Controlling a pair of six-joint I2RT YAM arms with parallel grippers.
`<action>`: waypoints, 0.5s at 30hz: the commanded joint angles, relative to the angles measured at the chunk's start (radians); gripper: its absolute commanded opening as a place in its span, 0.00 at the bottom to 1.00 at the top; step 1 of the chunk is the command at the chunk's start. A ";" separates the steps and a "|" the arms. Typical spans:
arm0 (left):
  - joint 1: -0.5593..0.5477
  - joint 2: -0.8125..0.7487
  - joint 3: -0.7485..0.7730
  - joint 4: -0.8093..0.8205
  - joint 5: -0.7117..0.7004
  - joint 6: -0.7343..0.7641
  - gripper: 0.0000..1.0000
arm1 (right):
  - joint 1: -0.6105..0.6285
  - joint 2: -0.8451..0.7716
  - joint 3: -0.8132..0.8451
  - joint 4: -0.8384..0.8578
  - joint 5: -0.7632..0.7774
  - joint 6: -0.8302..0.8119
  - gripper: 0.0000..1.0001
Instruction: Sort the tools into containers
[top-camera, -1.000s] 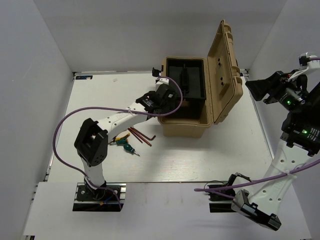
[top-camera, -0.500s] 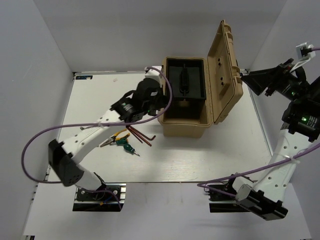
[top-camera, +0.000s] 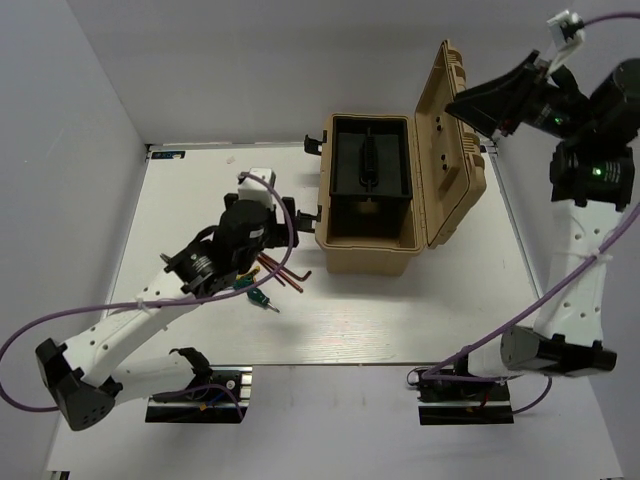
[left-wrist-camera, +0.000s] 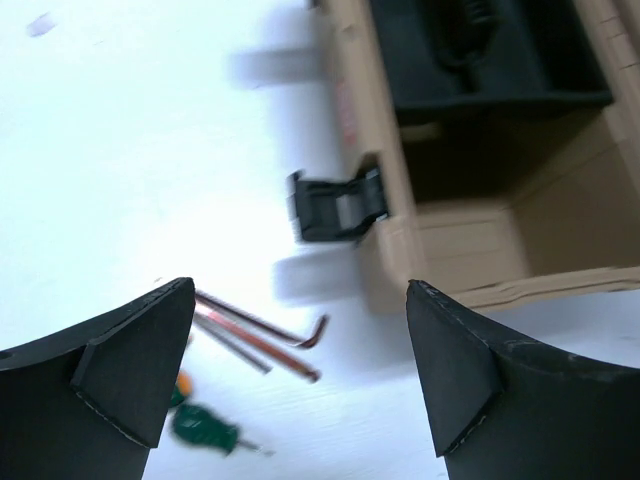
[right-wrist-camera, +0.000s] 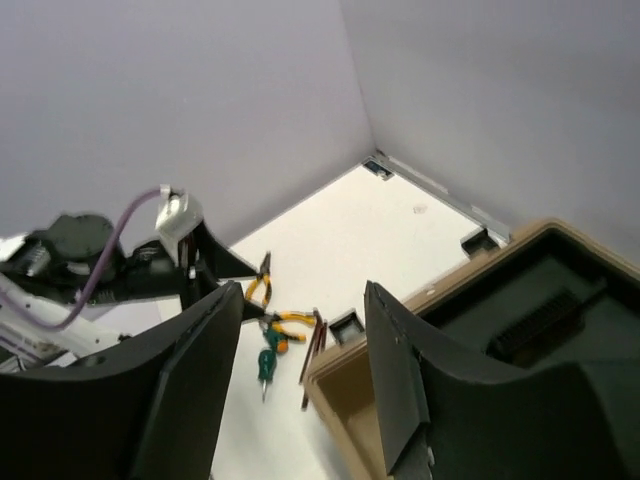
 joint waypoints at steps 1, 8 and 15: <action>0.003 -0.101 -0.046 -0.050 -0.113 0.017 0.97 | 0.123 0.112 0.196 -0.319 0.166 -0.224 0.58; 0.003 -0.164 -0.106 -0.226 -0.297 -0.130 0.95 | 0.535 0.187 0.192 -0.626 0.621 -0.587 0.52; 0.012 -0.234 -0.215 -0.392 -0.343 -0.354 0.43 | 1.018 0.270 0.012 -0.711 0.967 -0.767 0.00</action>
